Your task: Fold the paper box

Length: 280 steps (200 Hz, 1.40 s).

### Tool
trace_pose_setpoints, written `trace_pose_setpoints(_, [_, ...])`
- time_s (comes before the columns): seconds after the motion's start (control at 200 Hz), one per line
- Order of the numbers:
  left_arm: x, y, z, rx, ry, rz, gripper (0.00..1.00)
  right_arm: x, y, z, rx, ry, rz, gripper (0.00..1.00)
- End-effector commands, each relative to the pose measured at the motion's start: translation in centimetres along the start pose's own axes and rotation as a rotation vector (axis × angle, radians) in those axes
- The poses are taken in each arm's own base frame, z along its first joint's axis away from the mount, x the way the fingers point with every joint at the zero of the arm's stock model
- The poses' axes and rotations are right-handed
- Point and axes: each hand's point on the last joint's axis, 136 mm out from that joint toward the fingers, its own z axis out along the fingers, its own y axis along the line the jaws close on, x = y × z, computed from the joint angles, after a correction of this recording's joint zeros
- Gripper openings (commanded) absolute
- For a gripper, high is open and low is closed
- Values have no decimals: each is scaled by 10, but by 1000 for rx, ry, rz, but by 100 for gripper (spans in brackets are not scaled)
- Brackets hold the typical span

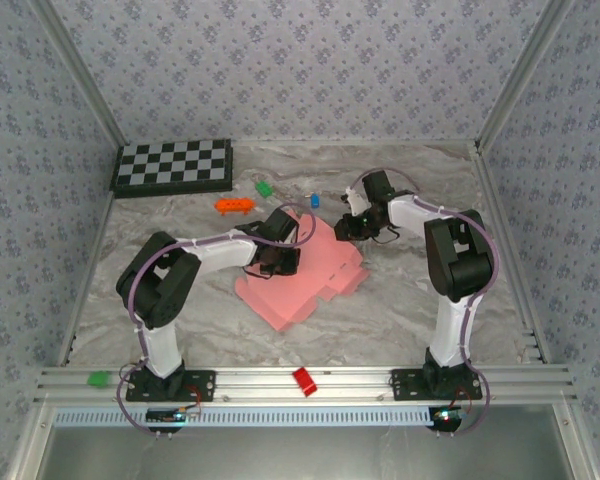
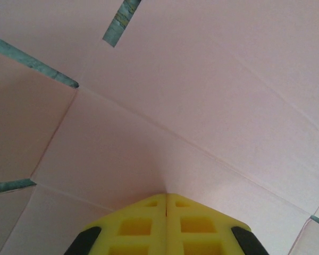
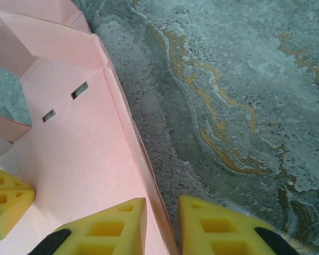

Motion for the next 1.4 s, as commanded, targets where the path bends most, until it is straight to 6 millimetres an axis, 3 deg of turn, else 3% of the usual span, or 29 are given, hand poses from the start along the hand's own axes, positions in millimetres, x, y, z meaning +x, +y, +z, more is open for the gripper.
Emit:
trace_pose_setpoints(0.0, [19, 15, 10, -60, 55, -8, 0, 2, 6, 0, -38, 35, -29, 17])
trace_pose_setpoints(0.175, [10, 3, -1, -14, 24, 4, 0, -4, 5, -8, 8, 25, -105, 6])
trace_pose_setpoints(0.33, [-4, -5, -22, 8, -21, 10, 11, -16, 6, -23, 71, -25, -223, 0])
trace_pose_setpoints(0.42, [-14, -8, -39, 17, -63, 4, 27, -23, 14, -33, 87, -61, -328, 0])
trace_pose_setpoints(0.495, [-23, -6, -56, 14, -112, -1, 30, -29, 19, -43, 121, -97, -429, 0])
trace_pose_setpoints(0.695, [-38, 25, -89, -37, -208, -81, 35, -49, 33, -69, 237, -182, -634, 0])
trace_pose_setpoints(0.9, [-39, 60, -103, -70, -236, -164, 35, -66, 45, -92, 383, -258, -821, 0])
trace_pose_setpoints(1.094, [-41, 77, -112, -82, -257, -202, 35, -79, 63, -109, 484, -358, -971, 0])
trace_pose_setpoints(1.139, [-41, 80, -113, -84, -259, -207, 35, -68, 60, -102, 485, -344, -992, 0])
trace_pose_setpoints(1.394, [-46, 95, -115, -91, -270, -239, 35, -57, 77, -92, 532, -363, -1145, 0])
